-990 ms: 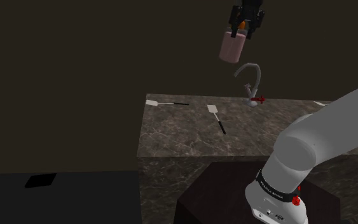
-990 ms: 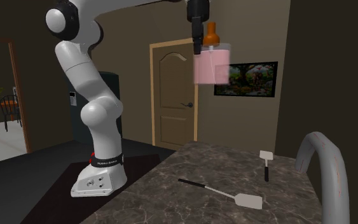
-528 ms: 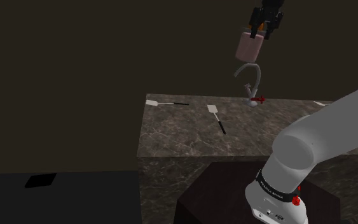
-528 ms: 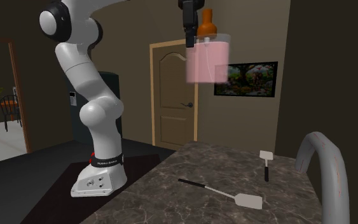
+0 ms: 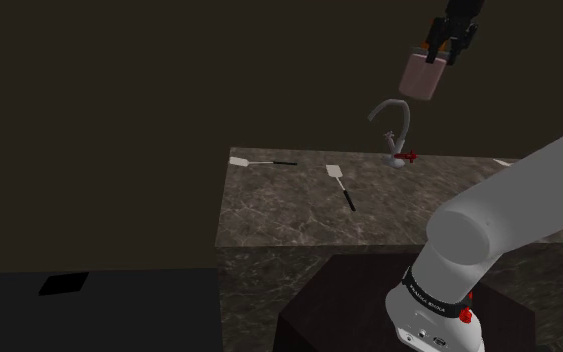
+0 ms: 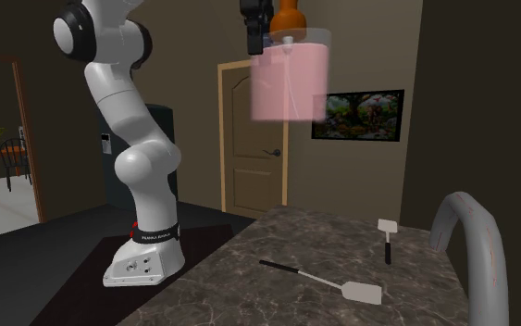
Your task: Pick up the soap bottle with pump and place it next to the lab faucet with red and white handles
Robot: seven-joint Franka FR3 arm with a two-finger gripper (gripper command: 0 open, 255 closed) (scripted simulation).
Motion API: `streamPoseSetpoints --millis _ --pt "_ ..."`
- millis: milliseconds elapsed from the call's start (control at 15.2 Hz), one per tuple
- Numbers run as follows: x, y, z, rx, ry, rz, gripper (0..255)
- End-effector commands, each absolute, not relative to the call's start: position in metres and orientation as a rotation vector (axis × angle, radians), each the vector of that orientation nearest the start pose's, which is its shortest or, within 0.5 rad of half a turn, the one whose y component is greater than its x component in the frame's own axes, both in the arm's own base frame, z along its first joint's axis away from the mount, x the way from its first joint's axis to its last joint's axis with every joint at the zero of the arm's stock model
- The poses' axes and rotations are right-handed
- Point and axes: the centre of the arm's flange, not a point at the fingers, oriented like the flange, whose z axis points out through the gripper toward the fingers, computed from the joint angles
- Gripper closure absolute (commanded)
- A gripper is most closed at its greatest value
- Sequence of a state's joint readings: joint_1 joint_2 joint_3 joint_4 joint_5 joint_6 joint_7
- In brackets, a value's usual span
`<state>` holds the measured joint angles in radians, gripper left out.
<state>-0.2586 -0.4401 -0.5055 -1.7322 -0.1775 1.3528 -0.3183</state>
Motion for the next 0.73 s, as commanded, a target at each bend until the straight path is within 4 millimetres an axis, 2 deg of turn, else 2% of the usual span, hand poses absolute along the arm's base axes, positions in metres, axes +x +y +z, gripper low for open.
streamPoseSetpoints --millis 0,660 --pt "0.221 -0.355 0.71 -3.039 0.685 -0.037 255" --pt "0.221 -0.355 0.657 -3.039 0.685 -0.037 255"
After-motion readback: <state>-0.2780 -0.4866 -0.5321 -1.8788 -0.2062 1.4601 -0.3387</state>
